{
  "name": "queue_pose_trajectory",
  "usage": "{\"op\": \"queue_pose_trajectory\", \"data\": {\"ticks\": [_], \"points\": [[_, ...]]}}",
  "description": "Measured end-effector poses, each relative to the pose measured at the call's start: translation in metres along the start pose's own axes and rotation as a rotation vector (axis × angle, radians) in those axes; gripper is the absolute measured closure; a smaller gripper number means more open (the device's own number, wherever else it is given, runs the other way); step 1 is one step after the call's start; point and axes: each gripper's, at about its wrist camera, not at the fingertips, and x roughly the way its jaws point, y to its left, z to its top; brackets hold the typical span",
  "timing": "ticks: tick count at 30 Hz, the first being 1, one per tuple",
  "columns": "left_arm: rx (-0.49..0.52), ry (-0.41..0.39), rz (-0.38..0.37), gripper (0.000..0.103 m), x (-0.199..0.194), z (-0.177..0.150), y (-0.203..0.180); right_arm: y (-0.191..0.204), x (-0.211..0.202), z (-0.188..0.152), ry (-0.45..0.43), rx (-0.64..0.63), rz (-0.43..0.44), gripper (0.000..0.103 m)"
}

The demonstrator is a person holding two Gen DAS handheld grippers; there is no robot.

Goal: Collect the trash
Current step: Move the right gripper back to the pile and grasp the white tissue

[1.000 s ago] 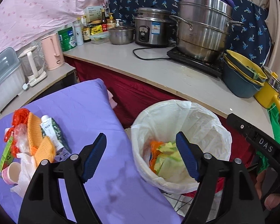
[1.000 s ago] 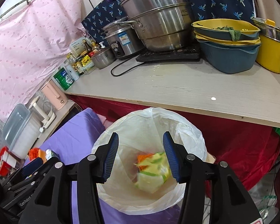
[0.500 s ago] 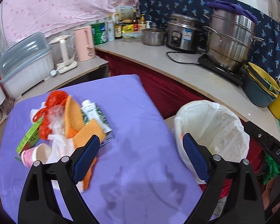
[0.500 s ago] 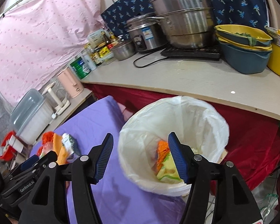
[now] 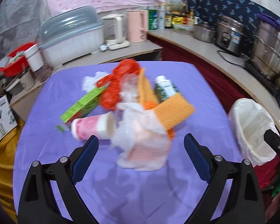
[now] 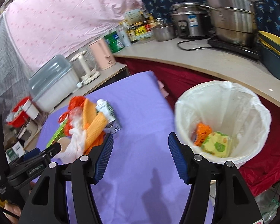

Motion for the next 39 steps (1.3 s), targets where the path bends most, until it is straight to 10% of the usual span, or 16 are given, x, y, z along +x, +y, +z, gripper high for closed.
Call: {"op": "queue_pose_trajectory", "data": {"ticks": [15, 24, 30, 39], "points": [[-0.111, 0.059, 0.067, 0.012, 0.016, -0.013, 0.086, 0.098, 0.072, -0.03, 0.149, -0.134, 0.103, 0.046], [-0.141, 0.086, 0.05, 0.009, 0.037, -0.01, 0.102, 0.132, 0.114, -0.038, 0.212, -0.186, 0.123, 0.066], [-0.145, 0.11, 0.022, 0.009, 0.058, -0.006, 0.098, 0.132, 0.136, -0.042, 0.252, -0.178, 0.123, 0.1], [-0.137, 0.143, 0.037, 0.009, 0.09, -0.001, 0.089, 0.119, 0.13, -0.037, 0.23, -0.152, 0.134, 0.101]]}}
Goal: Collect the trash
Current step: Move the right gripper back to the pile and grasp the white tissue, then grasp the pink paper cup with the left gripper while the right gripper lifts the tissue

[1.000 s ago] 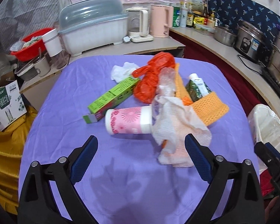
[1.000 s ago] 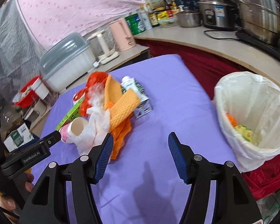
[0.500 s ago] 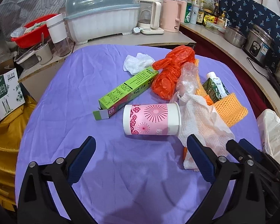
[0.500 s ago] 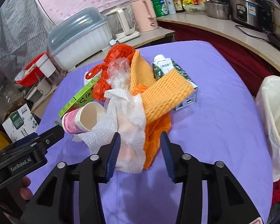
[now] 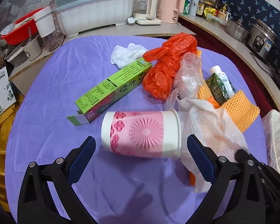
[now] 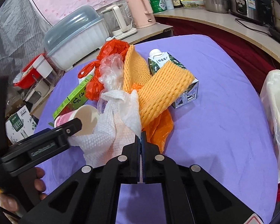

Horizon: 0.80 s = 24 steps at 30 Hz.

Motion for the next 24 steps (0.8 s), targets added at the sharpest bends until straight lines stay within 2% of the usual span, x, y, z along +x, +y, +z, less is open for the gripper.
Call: {"op": "queue_pose_trajectory", "data": {"ticks": [4, 7, 11, 16, 24], "points": [[0.001, 0.021, -0.001, 0.01, 0.012, 0.001, 0.0, -0.002, -0.004, -0.001, 0.002, 0.0, 0.004, 0.101], [0.012, 0.035, -0.012, 0.019, 0.015, -0.002, -0.002, -0.003, -0.006, -0.004, 0.003, 0.003, 0.005, 0.101], [0.031, 0.024, -0.003, 0.02, 0.008, -0.008, -0.004, -0.004, -0.013, -0.006, -0.003, 0.009, 0.011, 0.101], [0.037, -0.002, -0.001, 0.02, -0.012, -0.014, -0.005, 0.001, -0.031, -0.008, -0.033, 0.0, 0.022, 0.101], [0.032, -0.069, -0.027, 0.02, -0.062, -0.018, -0.007, 0.012, -0.084, 0.001, -0.134, -0.018, 0.049, 0.101]]}}
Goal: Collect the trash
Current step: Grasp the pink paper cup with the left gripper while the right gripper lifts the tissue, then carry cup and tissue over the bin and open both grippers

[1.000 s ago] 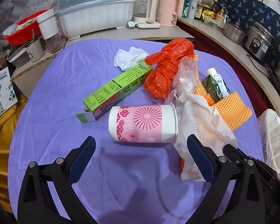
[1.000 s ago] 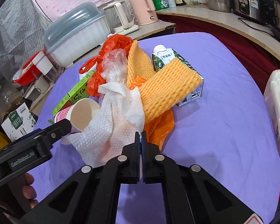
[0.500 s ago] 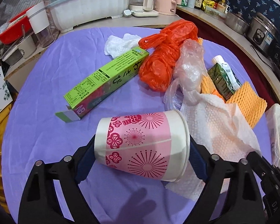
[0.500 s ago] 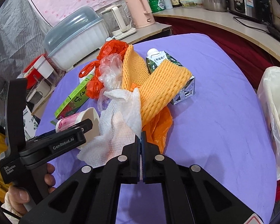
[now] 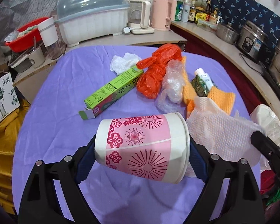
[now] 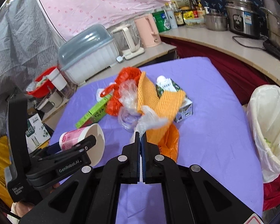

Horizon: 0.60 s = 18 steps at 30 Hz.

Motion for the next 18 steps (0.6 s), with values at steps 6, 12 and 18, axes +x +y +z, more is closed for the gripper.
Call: {"op": "queue_pose_trajectory", "data": {"ticks": [6, 12, 18], "points": [[0.02, -0.051, -0.031, 0.02, -0.036, 0.002, -0.015, -0.001, -0.042, 0.015, -0.084, -0.009, -0.006, 0.101], [0.076, -0.09, -0.077, 0.02, -0.062, 0.002, -0.046, -0.028, -0.088, 0.029, -0.174, 0.014, -0.058, 0.101], [0.163, -0.107, -0.136, 0.02, -0.075, 0.001, -0.099, -0.076, -0.125, 0.041, -0.244, 0.06, -0.144, 0.101]]}}
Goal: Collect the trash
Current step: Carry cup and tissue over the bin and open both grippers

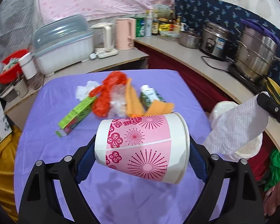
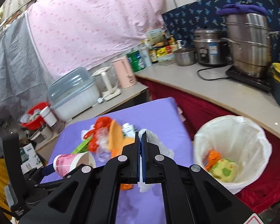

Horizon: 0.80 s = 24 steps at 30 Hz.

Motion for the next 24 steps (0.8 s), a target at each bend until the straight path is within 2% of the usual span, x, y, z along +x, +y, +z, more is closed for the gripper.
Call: {"op": "queue_pose_trajectory", "data": {"ticks": [6, 15, 19, 24], "points": [[0.112, 0.001, -0.084, 0.02, 0.008, 0.011, -0.072, -0.067, -0.015, 0.014, -0.023, 0.054, -0.094, 0.101], [0.263, 0.017, -0.189, 0.02, 0.039, 0.01, -0.182, -0.155, -0.006, 0.014, 0.002, 0.165, -0.179, 0.101], [0.309, 0.036, -0.213, 0.02, 0.055, 0.009, -0.217, -0.184, -0.002, 0.009, 0.013, 0.2, -0.201, 0.101], [0.334, 0.066, -0.231, 0.02, 0.075, 0.008, -0.242, -0.212, 0.008, 0.002, 0.031, 0.244, -0.21, 0.101]]}}
